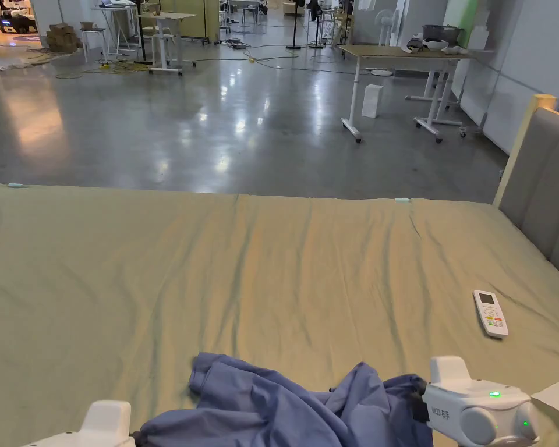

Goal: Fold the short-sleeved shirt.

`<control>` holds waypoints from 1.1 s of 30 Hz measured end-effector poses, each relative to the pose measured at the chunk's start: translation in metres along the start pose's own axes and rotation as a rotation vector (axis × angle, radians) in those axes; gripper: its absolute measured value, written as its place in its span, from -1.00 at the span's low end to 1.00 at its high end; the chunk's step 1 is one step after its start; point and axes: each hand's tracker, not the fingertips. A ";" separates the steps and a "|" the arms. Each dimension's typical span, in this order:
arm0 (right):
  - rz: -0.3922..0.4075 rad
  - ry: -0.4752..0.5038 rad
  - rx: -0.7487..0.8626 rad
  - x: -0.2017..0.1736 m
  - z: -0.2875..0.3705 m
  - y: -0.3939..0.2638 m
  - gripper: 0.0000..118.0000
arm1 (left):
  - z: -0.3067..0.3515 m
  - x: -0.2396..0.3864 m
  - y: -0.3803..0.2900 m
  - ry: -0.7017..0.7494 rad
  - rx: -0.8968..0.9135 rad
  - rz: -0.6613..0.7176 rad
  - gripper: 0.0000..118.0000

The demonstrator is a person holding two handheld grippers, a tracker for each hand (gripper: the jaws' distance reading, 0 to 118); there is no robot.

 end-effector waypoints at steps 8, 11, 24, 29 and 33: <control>0.015 -0.053 0.228 0.002 0.071 0.069 -0.94 | 0.052 -0.012 0.074 -0.019 0.192 -0.036 -0.93; 0.014 -0.085 0.308 0.007 0.097 0.098 -0.94 | 0.080 -0.021 0.108 0.000 0.267 -0.051 -0.93; 0.005 -0.185 0.502 0.023 0.179 0.202 -0.94 | 0.164 -0.079 0.227 0.144 0.457 -0.001 -0.93; -0.050 -0.173 0.562 0.022 0.196 0.225 -0.94 | 0.167 -0.092 0.252 0.171 0.463 0.030 -0.94; -0.061 -0.153 0.570 0.023 0.200 0.240 -0.94 | 0.168 -0.100 0.268 0.193 0.487 0.057 -0.93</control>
